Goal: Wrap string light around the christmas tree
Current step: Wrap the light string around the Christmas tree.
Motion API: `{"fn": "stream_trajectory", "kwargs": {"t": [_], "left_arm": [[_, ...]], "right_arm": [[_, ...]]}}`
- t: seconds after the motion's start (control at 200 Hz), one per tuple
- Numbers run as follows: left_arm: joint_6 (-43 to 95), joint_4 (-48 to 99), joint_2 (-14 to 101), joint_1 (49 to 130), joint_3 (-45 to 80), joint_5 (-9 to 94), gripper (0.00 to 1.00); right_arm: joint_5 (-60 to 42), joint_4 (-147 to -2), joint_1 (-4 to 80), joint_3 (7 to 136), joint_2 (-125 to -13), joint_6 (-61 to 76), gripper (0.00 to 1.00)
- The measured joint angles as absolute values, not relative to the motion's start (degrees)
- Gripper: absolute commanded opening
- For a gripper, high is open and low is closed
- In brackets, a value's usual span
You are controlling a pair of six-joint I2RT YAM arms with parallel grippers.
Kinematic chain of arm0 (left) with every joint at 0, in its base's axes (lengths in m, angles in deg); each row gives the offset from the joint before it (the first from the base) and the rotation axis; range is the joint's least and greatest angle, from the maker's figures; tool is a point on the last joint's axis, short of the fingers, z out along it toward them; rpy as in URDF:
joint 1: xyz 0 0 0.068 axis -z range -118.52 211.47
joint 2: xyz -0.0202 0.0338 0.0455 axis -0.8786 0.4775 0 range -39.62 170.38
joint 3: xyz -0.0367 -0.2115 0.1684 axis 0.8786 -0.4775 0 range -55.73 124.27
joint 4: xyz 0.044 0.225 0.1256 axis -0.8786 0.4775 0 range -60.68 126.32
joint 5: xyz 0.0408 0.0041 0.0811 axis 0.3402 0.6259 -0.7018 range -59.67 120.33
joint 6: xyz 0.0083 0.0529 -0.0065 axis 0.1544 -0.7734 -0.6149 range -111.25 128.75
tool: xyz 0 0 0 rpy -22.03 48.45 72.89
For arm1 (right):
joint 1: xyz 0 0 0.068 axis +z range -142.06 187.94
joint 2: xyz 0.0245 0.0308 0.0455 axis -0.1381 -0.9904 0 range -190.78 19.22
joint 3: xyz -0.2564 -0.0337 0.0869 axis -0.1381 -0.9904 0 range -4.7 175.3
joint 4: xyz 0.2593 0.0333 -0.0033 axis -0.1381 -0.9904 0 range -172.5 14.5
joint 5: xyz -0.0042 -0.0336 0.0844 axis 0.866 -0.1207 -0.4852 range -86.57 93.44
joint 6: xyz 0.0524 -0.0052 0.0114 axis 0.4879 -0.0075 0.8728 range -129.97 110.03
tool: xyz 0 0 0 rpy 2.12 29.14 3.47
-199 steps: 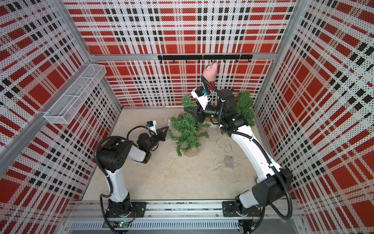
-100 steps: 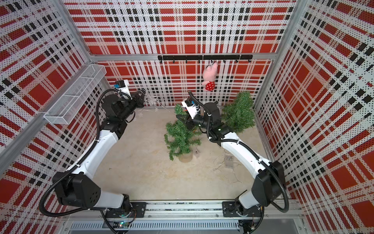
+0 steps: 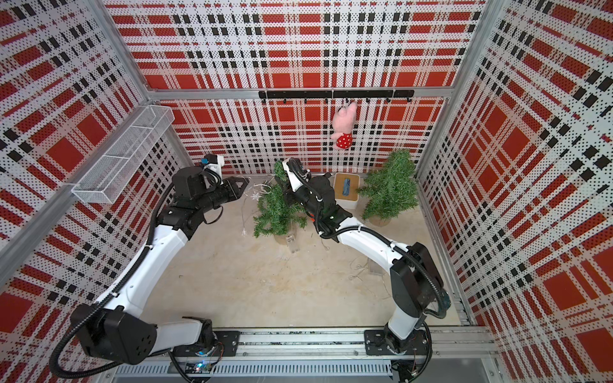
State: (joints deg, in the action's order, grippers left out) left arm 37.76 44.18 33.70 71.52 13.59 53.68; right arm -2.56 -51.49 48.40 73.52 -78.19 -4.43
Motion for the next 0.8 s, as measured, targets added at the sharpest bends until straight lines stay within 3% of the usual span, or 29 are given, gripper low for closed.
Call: {"fn": "stream_trajectory", "kwargs": {"t": [0.22, 0.431, 0.521, 0.586, 0.762, 0.802], "left_arm": [[52.0, 31.3, 31.6, 75.1, 0.1, 61.8, 0.14], [65.7, 16.5, 31.0, 75.2, -5.5, 64.4, 0.21], [68.1, 13.4, 30.9, 75.2, -5.6, 64.3, 0.2], [69.1, 11.8, 30.9, 75.2, -5.6, 64.3, 0.21], [70.5, 10.2, 29.7, 75.2, -6.7, 64.2, 0.2], [70.6, 10.1, 29.2, 75.1, -7.1, 64.2, 0.2]], "right_arm": [[-4.4, -53.3, 48.0, 73.5, -77.7, -3.1, 0.56], [-12.7, -59.5, 44.4, 70.2, -71.9, 1.1, 0.95], [-15.4, -61.4, 42.6, 68.5, -68.5, 3.1, 0.95], [-15.9, -62.7, 41.9, 67.6, -66.2, 4.1, 0.89], [-11.3, -62.4, 44.1, 59.4, -58.3, 11.6, 0.47], [-8.0, -61.8, 46.1, 56.1, -56.2, 13.3, 0.46]]}}
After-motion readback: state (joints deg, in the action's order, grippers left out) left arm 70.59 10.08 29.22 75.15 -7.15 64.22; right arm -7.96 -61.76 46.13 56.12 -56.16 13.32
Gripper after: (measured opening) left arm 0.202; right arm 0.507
